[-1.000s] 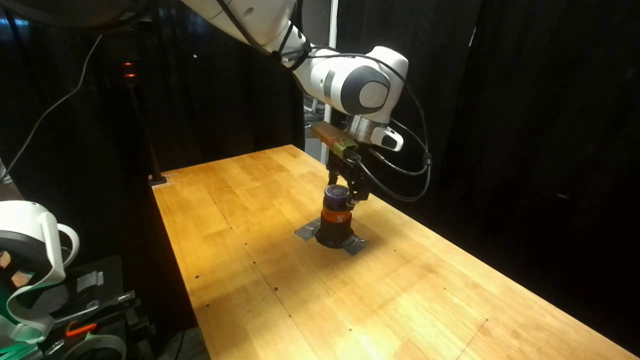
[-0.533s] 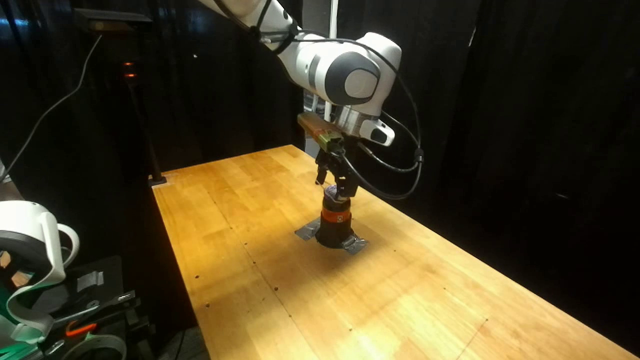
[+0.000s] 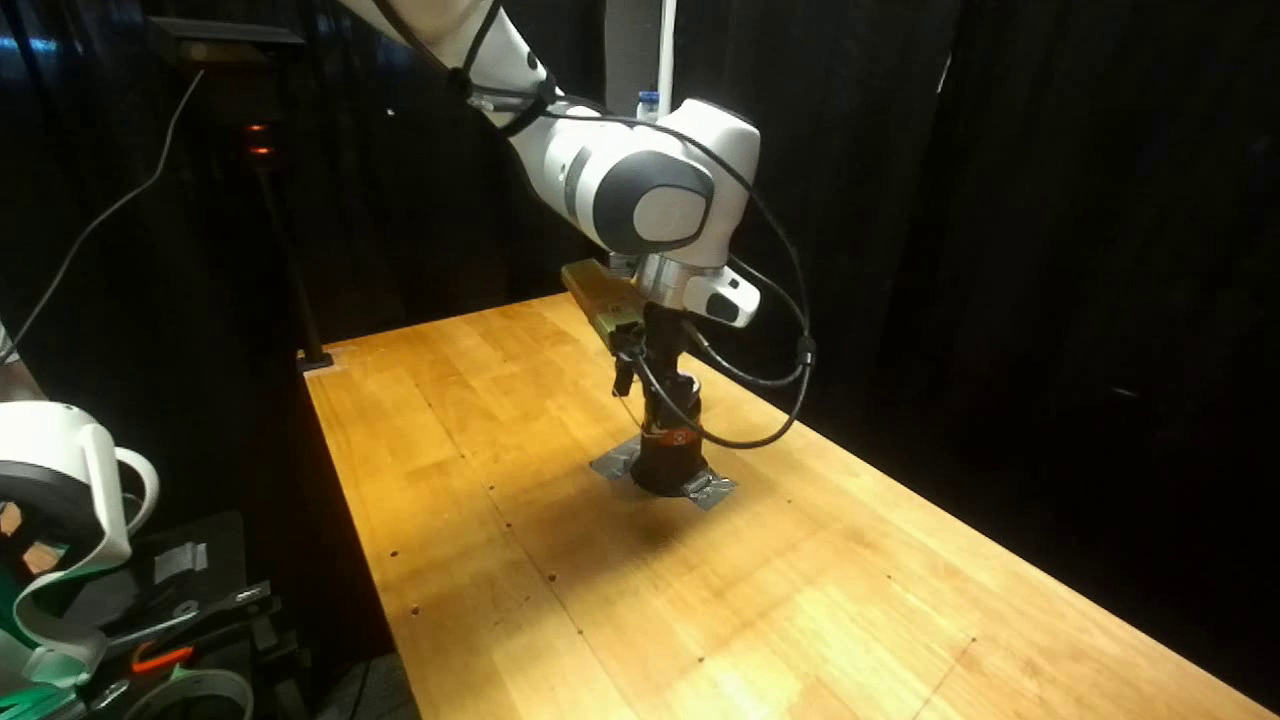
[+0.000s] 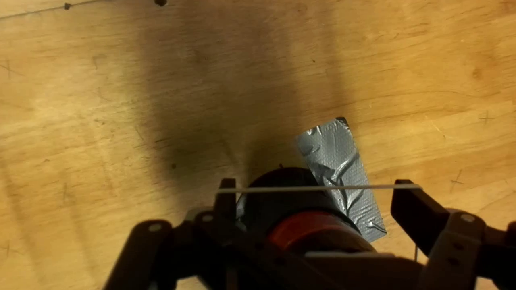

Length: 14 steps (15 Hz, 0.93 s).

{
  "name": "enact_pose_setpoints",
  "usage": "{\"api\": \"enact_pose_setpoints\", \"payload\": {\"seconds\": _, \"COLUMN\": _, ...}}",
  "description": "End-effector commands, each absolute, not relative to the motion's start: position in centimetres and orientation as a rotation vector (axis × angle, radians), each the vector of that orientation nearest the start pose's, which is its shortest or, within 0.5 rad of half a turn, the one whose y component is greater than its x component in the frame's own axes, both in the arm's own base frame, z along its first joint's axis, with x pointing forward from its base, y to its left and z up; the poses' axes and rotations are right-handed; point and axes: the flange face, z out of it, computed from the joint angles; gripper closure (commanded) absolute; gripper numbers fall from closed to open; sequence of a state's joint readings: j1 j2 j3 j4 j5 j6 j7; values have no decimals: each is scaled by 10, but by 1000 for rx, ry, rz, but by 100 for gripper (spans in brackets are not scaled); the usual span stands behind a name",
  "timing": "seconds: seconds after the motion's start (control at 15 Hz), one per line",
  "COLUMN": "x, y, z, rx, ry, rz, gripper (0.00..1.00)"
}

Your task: Put the rubber band on the cup

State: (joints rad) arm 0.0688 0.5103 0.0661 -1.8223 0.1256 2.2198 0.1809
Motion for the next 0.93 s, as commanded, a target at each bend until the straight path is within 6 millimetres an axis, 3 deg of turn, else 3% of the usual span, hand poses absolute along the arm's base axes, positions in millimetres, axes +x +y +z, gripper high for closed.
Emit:
{"api": "enact_pose_setpoints", "payload": {"seconds": 0.0, "x": 601, "y": 85, "z": 244, "rx": -3038, "ry": 228, "rz": 111, "gripper": 0}}
{"api": "enact_pose_setpoints", "payload": {"seconds": 0.07, "x": 597, "y": 84, "z": 243, "rx": -3038, "ry": 239, "rz": 62, "gripper": 25}}
{"api": "enact_pose_setpoints", "payload": {"seconds": 0.2, "x": 589, "y": 82, "z": 248, "rx": -3027, "ry": 254, "rz": -91, "gripper": 32}}
{"api": "enact_pose_setpoints", "payload": {"seconds": 0.47, "x": 565, "y": 84, "z": 268, "rx": -2995, "ry": 231, "rz": -425, "gripper": 65}}
{"api": "enact_pose_setpoints", "payload": {"seconds": 0.73, "x": 533, "y": 95, "z": 273, "rx": -2945, "ry": 129, "rz": -676, "gripper": 93}}
{"api": "enact_pose_setpoints", "payload": {"seconds": 0.87, "x": 521, "y": 97, "z": 269, "rx": -2921, "ry": 84, "rz": -772, "gripper": 96}}
